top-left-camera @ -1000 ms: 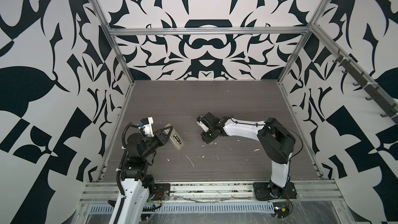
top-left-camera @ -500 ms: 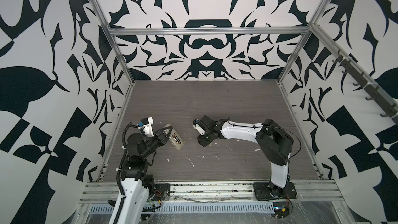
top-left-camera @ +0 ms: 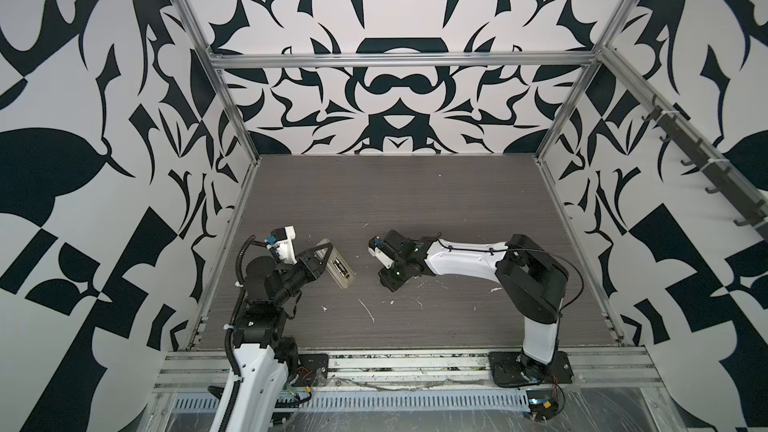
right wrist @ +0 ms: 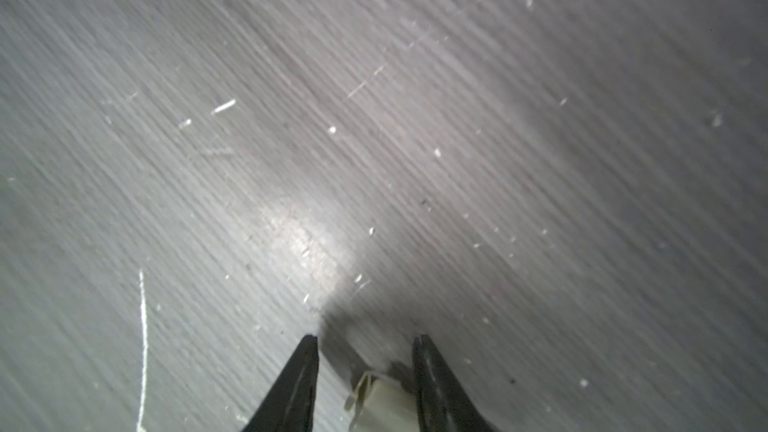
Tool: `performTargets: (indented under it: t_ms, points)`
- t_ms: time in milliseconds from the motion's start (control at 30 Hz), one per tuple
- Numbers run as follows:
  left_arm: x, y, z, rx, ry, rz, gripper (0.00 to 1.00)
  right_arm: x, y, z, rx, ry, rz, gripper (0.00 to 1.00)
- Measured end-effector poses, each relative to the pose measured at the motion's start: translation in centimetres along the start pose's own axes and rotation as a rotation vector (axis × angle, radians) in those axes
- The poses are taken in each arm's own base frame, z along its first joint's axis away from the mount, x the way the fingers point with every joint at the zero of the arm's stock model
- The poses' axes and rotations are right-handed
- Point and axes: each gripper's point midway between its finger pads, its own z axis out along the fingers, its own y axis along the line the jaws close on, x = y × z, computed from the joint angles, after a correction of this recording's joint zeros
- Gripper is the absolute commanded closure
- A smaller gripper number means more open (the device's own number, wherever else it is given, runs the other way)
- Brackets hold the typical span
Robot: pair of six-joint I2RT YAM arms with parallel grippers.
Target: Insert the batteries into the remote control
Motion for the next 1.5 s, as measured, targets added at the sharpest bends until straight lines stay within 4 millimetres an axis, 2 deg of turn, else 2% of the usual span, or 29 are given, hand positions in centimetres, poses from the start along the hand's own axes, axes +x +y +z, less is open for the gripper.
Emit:
performTargets:
  t_ms: [333, 500, 967, 1167, 1367, 1500]
  points:
    - [0.0, 0.0, 0.0, 0.000, 0.000, 0.005, 1.00, 2.5, 0.6, -0.7, 0.001, 0.040, -0.018, 0.60]
    - [0.0, 0.0, 0.0, 0.000, -0.001, 0.008, 1.00, 4.0, 0.2, -1.3, 0.015, 0.066, -0.009, 0.60]
    - [0.1, 0.2, 0.1, -0.008, 0.005, 0.002, 1.00, 6.3, -1.3, -2.5, 0.082, 0.097, 0.025, 0.62]
    - [0.1, 0.3, 0.2, -0.011, 0.007, 0.000, 1.00, 6.2, -1.5, -3.4, 0.105, 0.086, 0.024, 0.62]
    - [0.1, 0.3, 0.2, -0.009, 0.006, 0.000, 1.00, 5.4, -0.8, -5.8, 0.112, 0.024, 0.011, 0.62]
    - [0.1, 0.3, 0.2, -0.008, 0.008, 0.000, 1.00, 5.6, -1.3, -6.8, 0.149, 0.028, 0.022, 0.62]
